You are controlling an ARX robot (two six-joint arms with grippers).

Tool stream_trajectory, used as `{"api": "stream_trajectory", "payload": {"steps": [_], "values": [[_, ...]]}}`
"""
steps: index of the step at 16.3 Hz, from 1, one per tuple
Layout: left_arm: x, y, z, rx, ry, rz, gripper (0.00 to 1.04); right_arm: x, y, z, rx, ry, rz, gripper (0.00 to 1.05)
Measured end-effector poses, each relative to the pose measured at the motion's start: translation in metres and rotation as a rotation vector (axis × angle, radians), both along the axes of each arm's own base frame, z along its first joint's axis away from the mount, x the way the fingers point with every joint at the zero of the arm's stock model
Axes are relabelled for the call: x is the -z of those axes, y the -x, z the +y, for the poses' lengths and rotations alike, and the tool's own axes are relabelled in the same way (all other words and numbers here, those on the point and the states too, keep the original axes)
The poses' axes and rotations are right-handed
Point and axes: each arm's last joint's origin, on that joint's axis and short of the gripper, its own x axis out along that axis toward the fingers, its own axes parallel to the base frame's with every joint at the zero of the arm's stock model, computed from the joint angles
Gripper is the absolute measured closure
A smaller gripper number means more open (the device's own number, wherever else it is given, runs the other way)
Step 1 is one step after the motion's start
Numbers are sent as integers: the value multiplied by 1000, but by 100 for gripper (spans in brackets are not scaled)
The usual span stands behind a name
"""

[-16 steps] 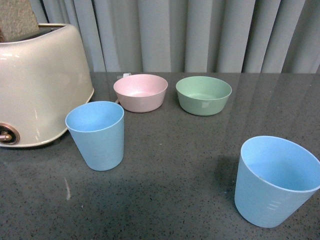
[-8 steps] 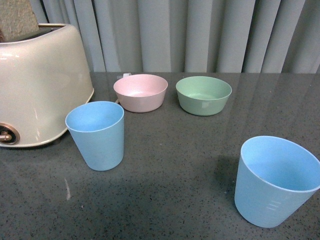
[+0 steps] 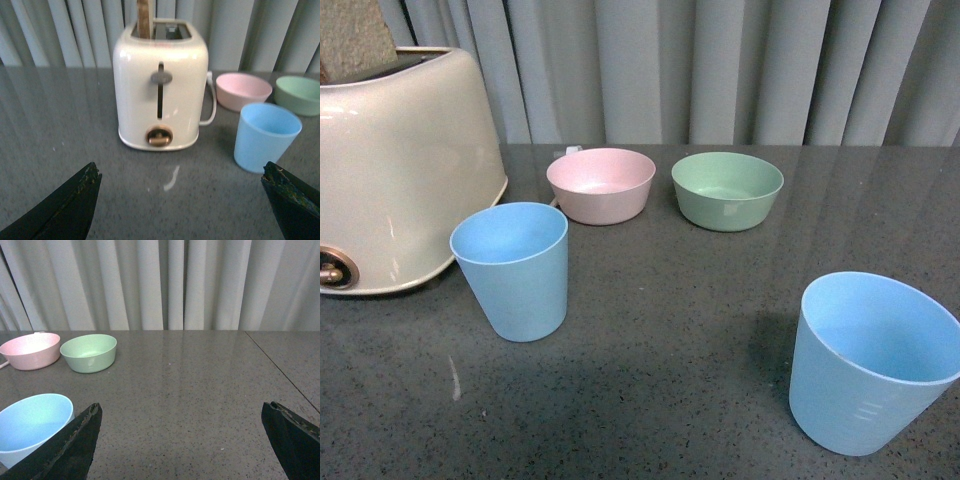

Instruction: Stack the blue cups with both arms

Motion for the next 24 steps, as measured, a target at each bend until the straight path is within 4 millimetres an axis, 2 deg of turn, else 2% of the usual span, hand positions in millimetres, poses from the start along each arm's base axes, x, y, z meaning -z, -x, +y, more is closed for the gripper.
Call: {"api": "stream_trajectory", "payload": {"steps": [2,5,7,8,9,11,12,15,18,24], "values": [[-21,-2,-2,45,1,-71,7,0,0,0,0,0,0,7],[-40,-34,-14,135,6,-91,7,0,0,0,0,0,0,7],[-68,-67,-32,230,12,-146,7,0,0,0,0,0,0,7],[-79,-89,-44,280,12,-139,7,0,0,0,0,0,0,7],[-81,-110,-54,334,13,-88,7,0,0,0,0,0,0,7],[-65,-158,-81,379,0,121,7,0,0,0,0,0,0,7],[-63,-163,-94,421,-8,169,7,0,0,0,0,0,0,7],[-59,-159,-118,544,-55,320,7,0,0,0,0,0,0,7],[-43,-160,-119,534,-122,431,7,0,0,0,0,0,0,7],[-28,-169,-125,536,-183,480,7,0,0,0,0,0,0,7]]}}
